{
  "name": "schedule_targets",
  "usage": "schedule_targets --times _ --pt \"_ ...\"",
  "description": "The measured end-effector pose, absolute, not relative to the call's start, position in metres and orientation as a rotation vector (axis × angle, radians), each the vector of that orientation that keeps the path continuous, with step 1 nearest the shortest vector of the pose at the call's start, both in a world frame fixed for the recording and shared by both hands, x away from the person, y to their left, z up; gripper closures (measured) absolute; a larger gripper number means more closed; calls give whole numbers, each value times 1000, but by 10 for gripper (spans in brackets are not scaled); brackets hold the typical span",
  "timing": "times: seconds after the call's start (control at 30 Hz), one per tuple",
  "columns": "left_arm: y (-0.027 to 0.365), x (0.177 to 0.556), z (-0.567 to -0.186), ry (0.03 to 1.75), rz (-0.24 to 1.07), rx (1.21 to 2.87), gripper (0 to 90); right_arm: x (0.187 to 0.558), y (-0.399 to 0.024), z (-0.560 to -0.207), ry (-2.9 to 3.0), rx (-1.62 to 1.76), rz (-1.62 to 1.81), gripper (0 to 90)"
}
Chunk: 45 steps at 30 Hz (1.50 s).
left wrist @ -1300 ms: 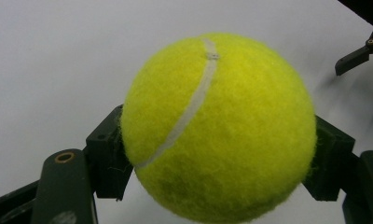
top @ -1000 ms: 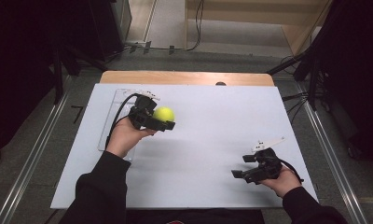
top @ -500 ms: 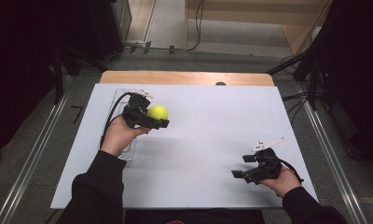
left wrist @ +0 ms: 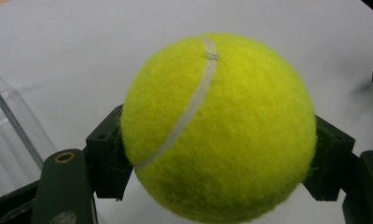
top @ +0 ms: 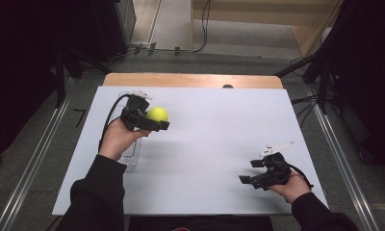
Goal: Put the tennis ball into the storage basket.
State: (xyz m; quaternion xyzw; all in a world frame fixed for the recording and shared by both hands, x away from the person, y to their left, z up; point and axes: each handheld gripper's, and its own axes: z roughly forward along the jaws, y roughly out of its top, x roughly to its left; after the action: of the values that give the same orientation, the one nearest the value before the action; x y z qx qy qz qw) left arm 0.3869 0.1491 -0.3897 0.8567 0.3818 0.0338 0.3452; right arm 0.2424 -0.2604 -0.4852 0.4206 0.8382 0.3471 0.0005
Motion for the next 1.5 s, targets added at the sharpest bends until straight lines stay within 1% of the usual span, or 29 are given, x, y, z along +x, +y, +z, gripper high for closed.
schedule_targets --times 1.5 --pt "193 395 -382 1131 176 2154 258 242 -260 -486 2632 1322 1085 146"
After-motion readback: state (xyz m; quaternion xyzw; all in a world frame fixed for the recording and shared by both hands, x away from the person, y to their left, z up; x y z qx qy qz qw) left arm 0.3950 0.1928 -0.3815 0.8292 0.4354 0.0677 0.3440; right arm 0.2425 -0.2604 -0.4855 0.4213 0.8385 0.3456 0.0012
